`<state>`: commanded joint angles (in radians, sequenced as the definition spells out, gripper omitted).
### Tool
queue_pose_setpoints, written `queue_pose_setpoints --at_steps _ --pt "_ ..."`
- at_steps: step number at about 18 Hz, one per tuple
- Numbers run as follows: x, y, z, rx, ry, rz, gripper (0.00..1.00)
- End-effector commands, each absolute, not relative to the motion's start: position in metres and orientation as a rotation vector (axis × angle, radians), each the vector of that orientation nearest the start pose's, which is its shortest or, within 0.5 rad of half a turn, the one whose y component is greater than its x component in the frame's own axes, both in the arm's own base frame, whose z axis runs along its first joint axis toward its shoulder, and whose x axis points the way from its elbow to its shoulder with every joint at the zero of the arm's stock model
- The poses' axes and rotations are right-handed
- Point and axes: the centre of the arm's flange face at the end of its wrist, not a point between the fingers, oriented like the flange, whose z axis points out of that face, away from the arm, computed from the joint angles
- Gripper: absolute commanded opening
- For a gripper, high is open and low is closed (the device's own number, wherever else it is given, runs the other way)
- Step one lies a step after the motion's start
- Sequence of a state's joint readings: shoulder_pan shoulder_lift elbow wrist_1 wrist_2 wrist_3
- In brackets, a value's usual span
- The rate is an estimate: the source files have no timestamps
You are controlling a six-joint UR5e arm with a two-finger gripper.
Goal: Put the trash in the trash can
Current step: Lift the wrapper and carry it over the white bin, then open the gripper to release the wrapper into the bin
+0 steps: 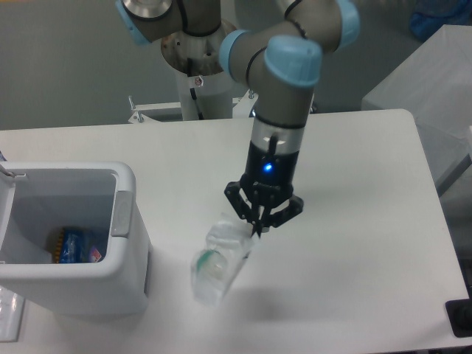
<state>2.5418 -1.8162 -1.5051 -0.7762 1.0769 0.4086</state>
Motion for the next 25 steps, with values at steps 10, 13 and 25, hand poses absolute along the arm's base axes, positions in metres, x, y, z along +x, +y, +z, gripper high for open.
queue_pose_setpoints --at_steps 10,13,25 --pt "-0.300 0.529 0.558 -2.261 -0.336 -0.014 0.00" --pt "-0.250 0.538 0.553 -2.295 -0.117 0.010 0.00" --pt "-0.177 0.565 0.511 -2.330 0.467 0.106 0.00"
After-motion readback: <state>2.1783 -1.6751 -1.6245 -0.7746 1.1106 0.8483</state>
